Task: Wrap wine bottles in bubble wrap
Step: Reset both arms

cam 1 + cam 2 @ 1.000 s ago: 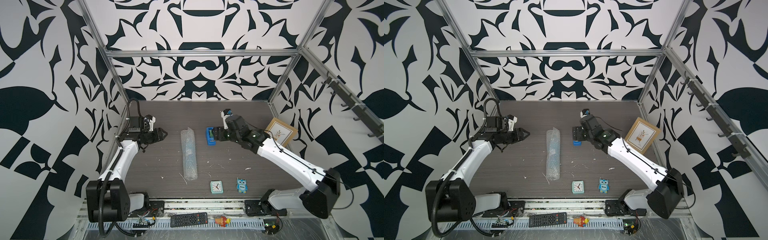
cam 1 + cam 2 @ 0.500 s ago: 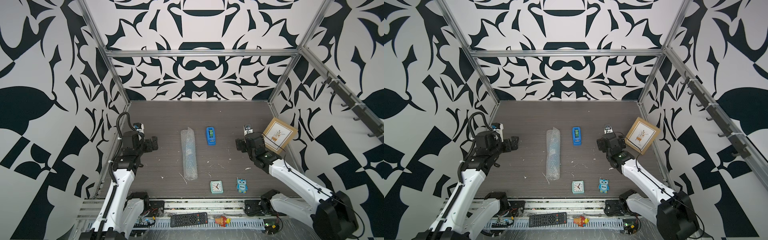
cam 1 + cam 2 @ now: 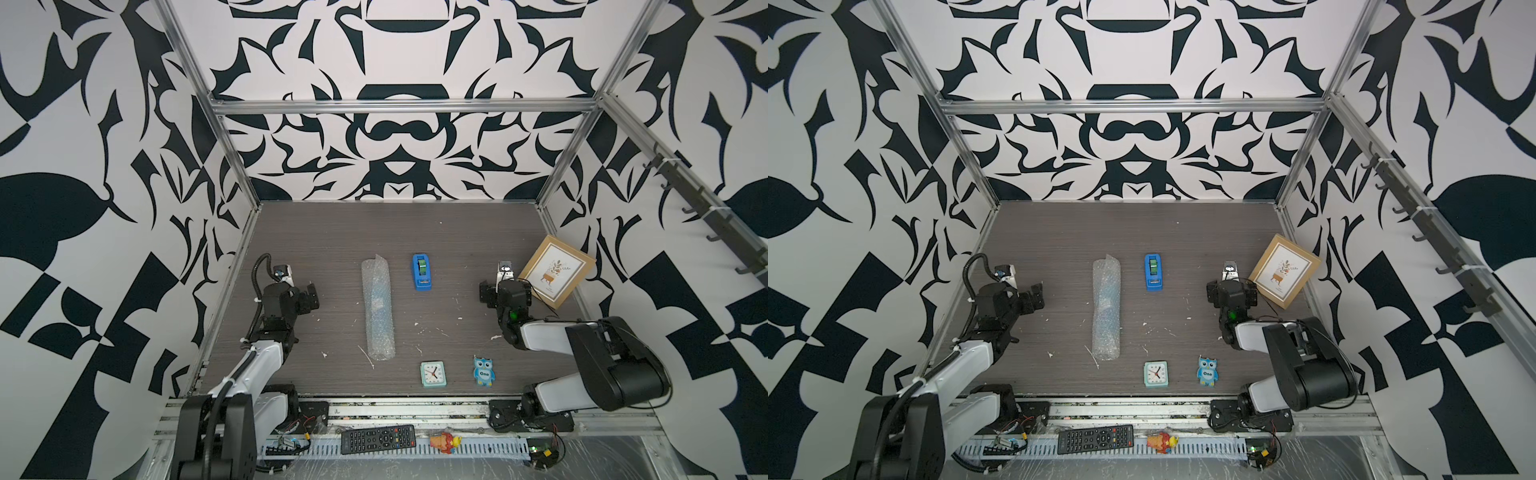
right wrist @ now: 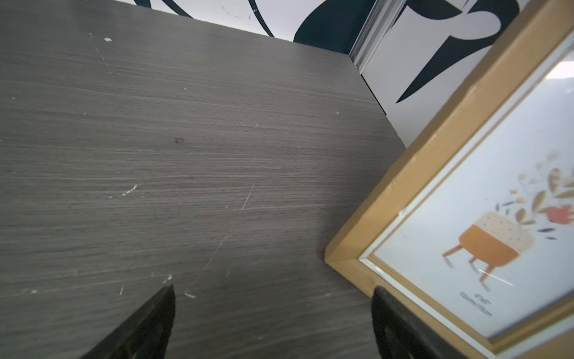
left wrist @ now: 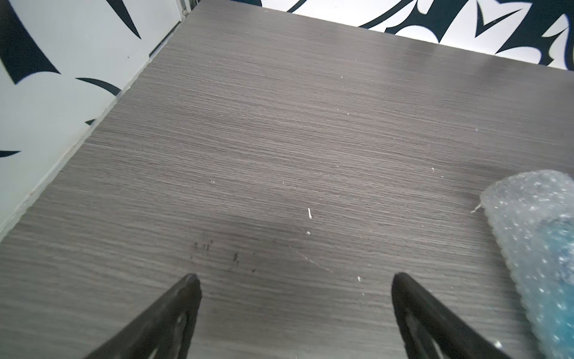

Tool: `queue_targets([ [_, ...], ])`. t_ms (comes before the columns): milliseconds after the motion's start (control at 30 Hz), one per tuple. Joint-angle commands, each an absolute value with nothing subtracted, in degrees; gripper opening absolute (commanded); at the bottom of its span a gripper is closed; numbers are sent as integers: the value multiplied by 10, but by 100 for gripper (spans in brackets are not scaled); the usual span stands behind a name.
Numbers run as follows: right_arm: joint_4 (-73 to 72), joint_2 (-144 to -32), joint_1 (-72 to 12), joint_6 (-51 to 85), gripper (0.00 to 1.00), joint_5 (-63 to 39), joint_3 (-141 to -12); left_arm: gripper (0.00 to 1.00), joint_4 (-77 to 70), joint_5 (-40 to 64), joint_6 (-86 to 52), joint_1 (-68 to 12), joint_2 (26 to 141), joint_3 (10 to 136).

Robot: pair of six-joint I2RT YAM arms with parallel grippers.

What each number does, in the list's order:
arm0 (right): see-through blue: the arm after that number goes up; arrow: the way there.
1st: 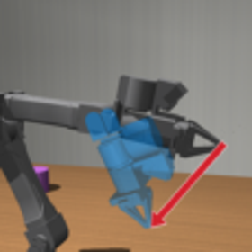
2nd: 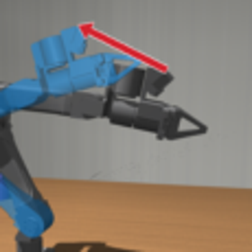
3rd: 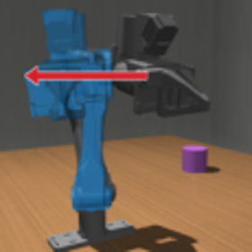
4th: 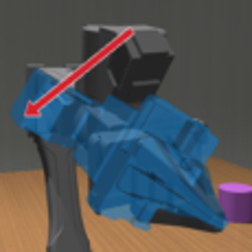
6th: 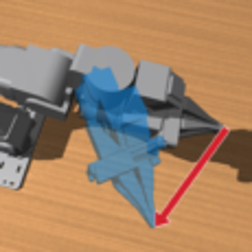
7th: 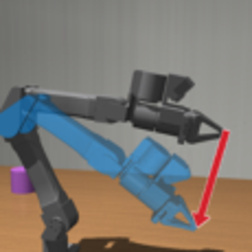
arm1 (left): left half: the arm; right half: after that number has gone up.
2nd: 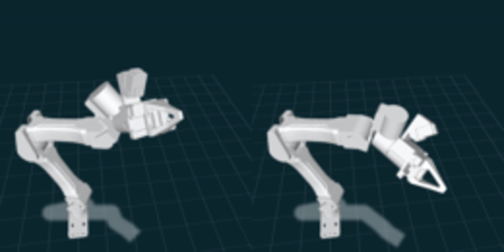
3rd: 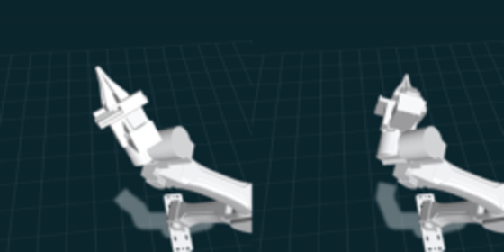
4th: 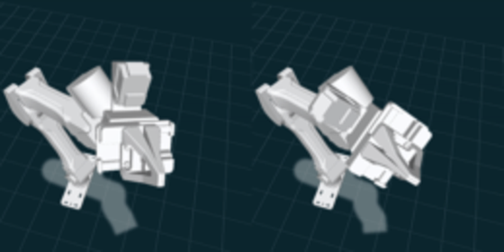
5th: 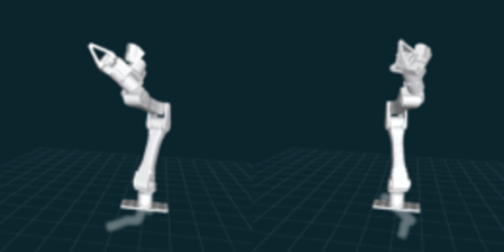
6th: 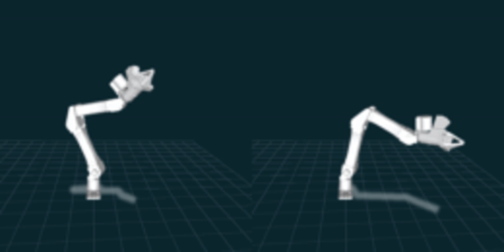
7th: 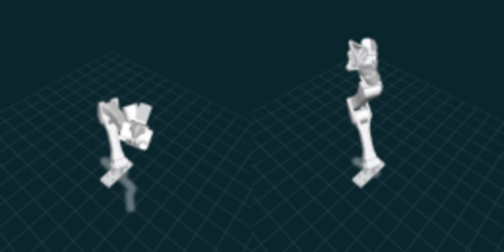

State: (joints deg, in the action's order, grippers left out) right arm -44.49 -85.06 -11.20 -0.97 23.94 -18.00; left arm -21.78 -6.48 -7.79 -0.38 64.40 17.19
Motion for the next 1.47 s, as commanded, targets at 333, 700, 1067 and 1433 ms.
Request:
queue_targets([
  [333, -563, -899, -92, -6, 99, 212, -192, 99, -586, -20, -21, -3, 906, 192],
  [700, -562, -898, -91, -6, 99, 210, -191, 99, -548, -18, -27, -4, 895, 202],
  [1067, -562, -898, -90, -5, 99, 210, -192, 99, -545, -18, -28, -4, 895, 203],
  [1433, -562, -899, -90, -5, 99, 210, -192, 99, -523, -15, -8, -17, 897, 215],
])
